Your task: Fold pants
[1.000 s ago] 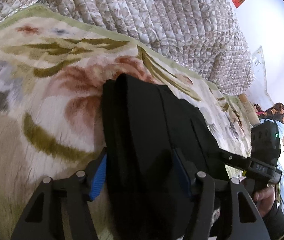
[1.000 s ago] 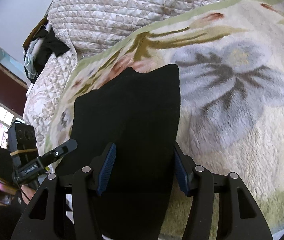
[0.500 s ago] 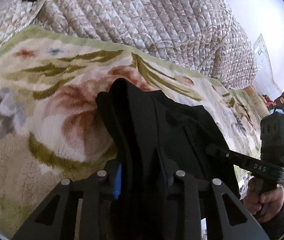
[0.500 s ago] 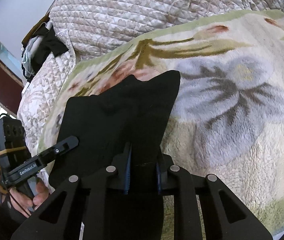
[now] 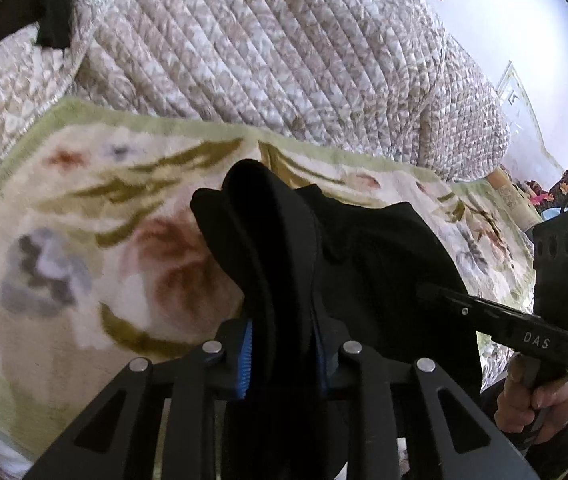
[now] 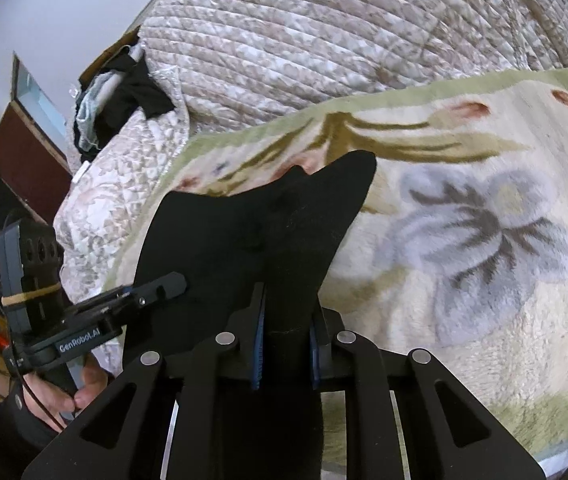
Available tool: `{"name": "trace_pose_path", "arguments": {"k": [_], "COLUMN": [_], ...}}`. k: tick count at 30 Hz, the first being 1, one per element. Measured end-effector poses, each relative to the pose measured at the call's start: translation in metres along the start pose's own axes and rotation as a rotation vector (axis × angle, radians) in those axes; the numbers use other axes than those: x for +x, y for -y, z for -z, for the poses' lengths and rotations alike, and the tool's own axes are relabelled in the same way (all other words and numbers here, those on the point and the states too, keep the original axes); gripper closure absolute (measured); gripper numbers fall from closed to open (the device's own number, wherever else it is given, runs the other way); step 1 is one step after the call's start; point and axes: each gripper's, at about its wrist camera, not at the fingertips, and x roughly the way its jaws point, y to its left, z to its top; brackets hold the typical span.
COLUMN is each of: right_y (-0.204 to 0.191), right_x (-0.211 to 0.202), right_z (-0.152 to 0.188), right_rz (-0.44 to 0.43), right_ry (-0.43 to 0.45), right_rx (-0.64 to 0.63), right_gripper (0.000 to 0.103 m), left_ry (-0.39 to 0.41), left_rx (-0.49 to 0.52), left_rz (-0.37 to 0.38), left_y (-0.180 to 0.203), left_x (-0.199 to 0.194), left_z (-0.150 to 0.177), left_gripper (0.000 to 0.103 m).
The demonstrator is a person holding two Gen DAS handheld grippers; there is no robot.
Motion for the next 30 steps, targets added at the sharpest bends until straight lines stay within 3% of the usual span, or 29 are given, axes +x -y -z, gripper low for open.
{"name": "trace_pose_path", "arguments": {"k": [8, 16, 30], "right_y": [-0.02, -0.023, -0.01], "right_x": [0.017, 0.053, 0.17], "right_z": [-0.023, -0.061, -0.153], "right_rz": [-0.036, -0.035, -0.019], "right_ry": [0.006, -0.012, -0.061], "right_rx": [-0.025, -0.021, -0.04], "right_gripper": [0.087, 0.087, 0.087], "left_ry": [0.014, 0.013, -0.012], "left_rx": [0.006, -0.008, -0.025], "left_rz": [-0.041, -0.057, -0.098], "left_y": [-0.02, -0.053, -0.138], "left_x": [-0.004, 0.023, 0.102], "left_z": [-0.024, -0.067, -0.135], "left_gripper": [0.077, 0.077, 0.077]}}
